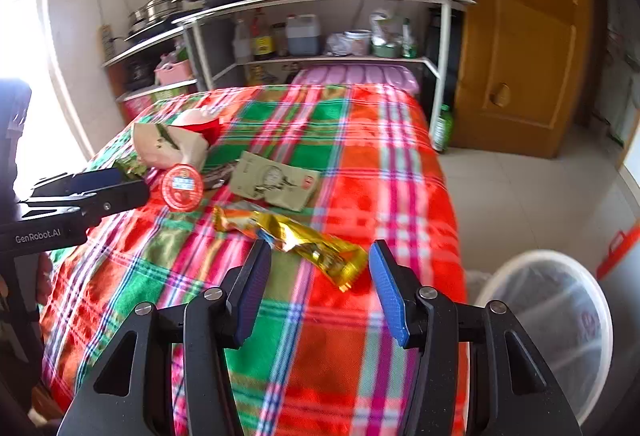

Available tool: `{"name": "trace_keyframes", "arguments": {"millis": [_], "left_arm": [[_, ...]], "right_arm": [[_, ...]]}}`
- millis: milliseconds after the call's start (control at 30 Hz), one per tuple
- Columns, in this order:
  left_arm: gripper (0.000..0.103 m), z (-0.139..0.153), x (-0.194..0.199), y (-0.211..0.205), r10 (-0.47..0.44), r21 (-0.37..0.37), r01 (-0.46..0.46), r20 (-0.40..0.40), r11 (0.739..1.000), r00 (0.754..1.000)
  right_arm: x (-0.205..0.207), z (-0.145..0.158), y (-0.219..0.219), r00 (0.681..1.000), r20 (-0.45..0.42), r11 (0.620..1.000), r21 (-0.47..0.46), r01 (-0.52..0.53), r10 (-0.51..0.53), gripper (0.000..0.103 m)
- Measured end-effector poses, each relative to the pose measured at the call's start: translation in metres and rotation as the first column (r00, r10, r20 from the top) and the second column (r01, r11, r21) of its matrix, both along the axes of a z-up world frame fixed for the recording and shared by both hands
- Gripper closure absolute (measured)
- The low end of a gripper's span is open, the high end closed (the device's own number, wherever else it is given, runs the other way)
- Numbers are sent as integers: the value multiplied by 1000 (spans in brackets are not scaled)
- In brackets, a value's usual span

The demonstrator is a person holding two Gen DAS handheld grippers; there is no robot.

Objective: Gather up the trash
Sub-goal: 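Move back to the table and grasp the gold wrapper with the right tool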

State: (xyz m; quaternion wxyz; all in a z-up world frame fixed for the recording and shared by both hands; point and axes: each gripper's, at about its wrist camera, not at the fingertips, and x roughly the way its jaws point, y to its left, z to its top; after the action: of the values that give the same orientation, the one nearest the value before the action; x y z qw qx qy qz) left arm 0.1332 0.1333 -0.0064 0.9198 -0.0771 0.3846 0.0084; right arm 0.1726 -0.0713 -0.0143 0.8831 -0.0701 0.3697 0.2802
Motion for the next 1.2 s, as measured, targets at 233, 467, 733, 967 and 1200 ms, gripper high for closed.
{"name": "trace_keyframes", "arguments": {"millis": [233, 467, 733, 967, 1200], "left_arm": [[26, -10, 15, 11, 5, 0, -5, -30, 1000, 1000], [25, -13, 27, 13, -7, -1, 7, -29, 1000, 1000], [25, -25, 42, 15, 3, 1, -3, -64, 1000, 998], [25, -32, 47, 13, 4, 14, -3, -77, 1000, 997], [31, -38, 52, 15, 16, 4, -16, -83, 1000, 996]], "right_arm": [[19, -10, 24, 995, -36, 995, -29, -92, 91, 51], [29, -18, 36, 987, -67, 988, -35, -150, 147, 51], [32, -25, 40, 979, -100, 982, -42, -183, 178, 51], [29, -27, 41, 978, -102, 979, -67, -192, 185, 51], [25, -30, 44, 981, -83, 972, -140, -186, 176, 51]]}}
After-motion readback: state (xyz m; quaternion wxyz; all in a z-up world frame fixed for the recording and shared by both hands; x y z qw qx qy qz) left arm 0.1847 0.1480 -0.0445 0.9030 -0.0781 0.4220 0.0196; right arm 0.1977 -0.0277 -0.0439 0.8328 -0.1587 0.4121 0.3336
